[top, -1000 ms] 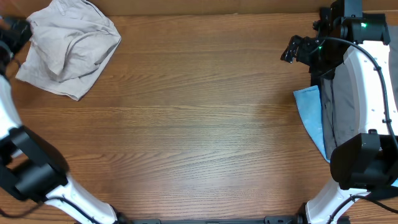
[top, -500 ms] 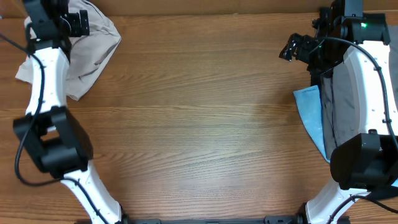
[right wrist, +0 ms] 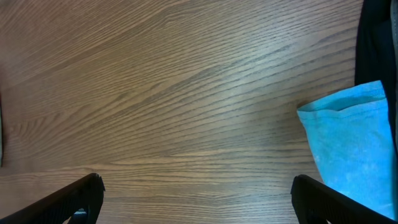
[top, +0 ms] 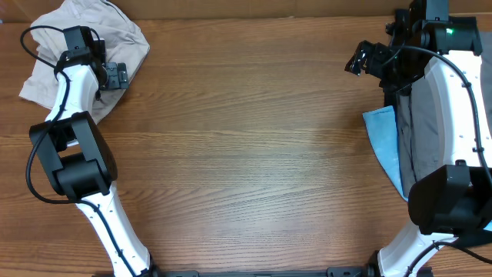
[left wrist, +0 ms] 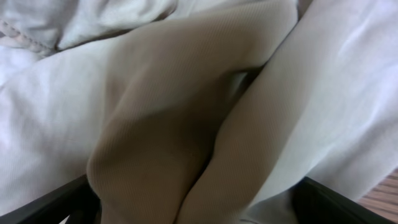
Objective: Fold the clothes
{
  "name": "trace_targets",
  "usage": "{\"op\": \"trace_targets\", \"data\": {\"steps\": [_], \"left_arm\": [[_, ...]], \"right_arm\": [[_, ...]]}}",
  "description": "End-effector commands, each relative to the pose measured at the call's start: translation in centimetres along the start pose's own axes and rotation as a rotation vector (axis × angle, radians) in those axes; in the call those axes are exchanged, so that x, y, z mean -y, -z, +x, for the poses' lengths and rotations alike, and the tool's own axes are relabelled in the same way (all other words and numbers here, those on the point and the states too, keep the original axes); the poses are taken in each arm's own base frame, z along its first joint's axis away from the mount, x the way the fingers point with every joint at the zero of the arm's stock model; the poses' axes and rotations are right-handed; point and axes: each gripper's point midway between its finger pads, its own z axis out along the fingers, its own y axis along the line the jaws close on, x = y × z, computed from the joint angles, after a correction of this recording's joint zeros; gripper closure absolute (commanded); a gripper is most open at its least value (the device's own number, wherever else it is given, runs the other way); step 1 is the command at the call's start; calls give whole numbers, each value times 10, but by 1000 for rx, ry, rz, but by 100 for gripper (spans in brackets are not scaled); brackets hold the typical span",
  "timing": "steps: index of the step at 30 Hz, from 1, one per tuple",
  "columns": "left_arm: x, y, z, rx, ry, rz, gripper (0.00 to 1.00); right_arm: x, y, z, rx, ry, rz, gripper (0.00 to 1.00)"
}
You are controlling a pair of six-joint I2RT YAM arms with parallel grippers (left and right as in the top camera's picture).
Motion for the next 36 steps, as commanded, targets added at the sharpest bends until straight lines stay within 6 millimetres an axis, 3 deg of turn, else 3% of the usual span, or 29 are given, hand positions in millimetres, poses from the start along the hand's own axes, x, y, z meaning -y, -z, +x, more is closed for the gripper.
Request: {"op": "trace_targets", "data": {"steps": [1,10,14,16,18,20,21,22,23,26,28,30,33,36], "left_arm": [[7,-5,4,-13,35,49,0],[21,-16,42,-155,101,106,0],[42,-7,60,-248,179,214,0],[51,4,54,-260,197,276,0],[55,20,38,-245,203,326,0],[54,48,7,-195,204,361,0],[48,75,-22,-131,201,366,0],[44,89,-37,-90,199,364,0],[31,124,-77,46,189,355,0],[3,146,-120,226,180,283,0],[-21,147,-140,315,198,205,0],[-45,132,-153,377,221,117,0],[-63,90,-162,429,215,75,0],[-72,35,-145,385,242,67,0]], "right_arm": [[-3,-2,0,-3,5,-9,0],[-3,-2,0,-3,13,-9,0],[-3,-2,0,-4,13,-9,0],[-2,-2,1,-4,13,-8,0],[-2,-2,1,-4,17,-8,0],[-2,-2,1,-6,19,-8,0],[-2,-2,2,-11,18,-7,0],[-2,-2,3,-13,17,-6,0],[-2,-2,4,-18,15,-5,0],[-2,-2,4,-18,15,-5,0],[-1,-2,4,-19,15,-4,0],[-1,-2,4,-19,15,-4,0],[-2,-2,4,-19,15,-5,0],[-1,-2,5,-20,14,-4,0]]}}
